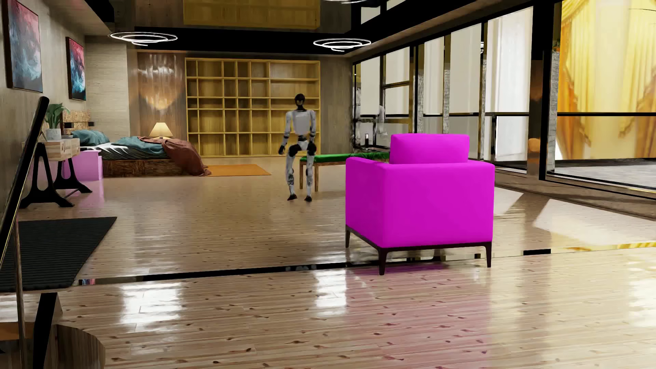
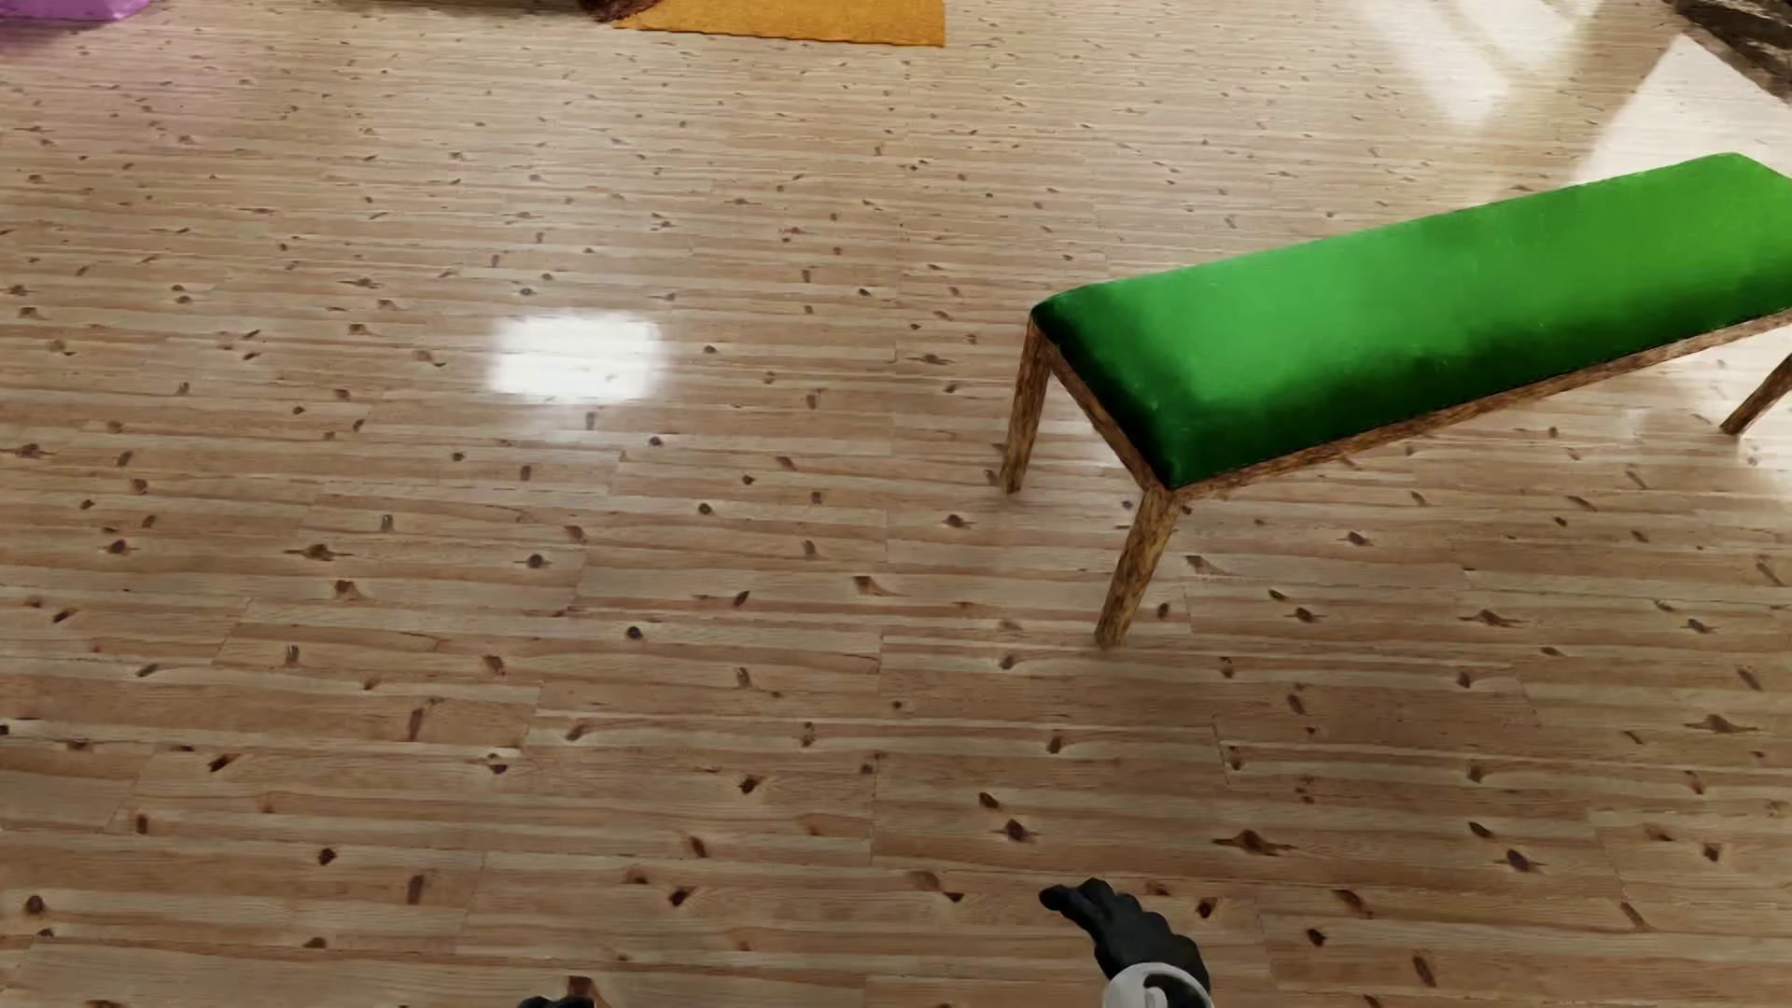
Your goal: Walk towards the pink armchair
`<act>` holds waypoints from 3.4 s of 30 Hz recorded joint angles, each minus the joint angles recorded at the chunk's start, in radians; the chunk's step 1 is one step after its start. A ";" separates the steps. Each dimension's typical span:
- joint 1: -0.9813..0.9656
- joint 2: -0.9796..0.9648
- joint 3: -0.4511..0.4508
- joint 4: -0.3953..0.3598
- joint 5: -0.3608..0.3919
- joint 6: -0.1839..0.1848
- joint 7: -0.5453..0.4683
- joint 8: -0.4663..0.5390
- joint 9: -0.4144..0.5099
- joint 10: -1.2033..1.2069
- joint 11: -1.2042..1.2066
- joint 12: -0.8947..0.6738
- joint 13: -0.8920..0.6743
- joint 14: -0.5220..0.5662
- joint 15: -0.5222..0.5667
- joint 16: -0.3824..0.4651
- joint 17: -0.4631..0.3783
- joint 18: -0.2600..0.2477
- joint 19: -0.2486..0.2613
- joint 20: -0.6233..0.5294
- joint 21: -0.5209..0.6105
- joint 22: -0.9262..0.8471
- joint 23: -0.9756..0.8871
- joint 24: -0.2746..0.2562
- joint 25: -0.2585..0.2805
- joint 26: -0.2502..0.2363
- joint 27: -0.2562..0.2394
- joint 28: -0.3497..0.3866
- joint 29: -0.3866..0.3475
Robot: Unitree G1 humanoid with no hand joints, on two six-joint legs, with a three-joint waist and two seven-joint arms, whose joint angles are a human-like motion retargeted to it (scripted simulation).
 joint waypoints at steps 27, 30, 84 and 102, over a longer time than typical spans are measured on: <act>0.467 -0.421 -0.049 -0.321 -0.297 -0.163 0.167 0.069 -0.026 -0.551 0.106 -0.214 0.216 -0.170 0.197 -0.062 -0.095 0.110 0.091 -0.081 0.033 0.117 -0.125 0.115 0.109 -0.095 0.035 -0.001 0.038; 0.553 -0.407 -0.066 -0.324 -0.262 -0.147 0.138 0.068 -0.032 -0.599 -0.191 -0.234 0.241 -0.181 0.286 -0.047 -0.037 0.095 0.128 -0.118 0.017 0.100 -0.102 0.086 0.082 -0.080 0.062 -0.006 0.015; 0.573 -0.245 -0.083 -0.254 -0.159 -0.097 -0.045 -0.052 -0.076 -0.209 -0.070 -0.140 0.204 0.200 0.271 -0.046 0.006 -0.128 -0.026 -0.069 0.088 0.169 -0.011 0.036 0.006 -0.008 0.023 -0.086 0.155; 0.118 0.036 -0.005 -0.216 0.077 -0.060 -0.442 0.445 -0.055 -0.495 0.074 -0.092 0.038 0.087 0.049 -0.028 0.018 -0.073 -0.040 0.012 0.126 0.089 -0.027 0.083 0.022 0.015 -0.019 -0.038 0.049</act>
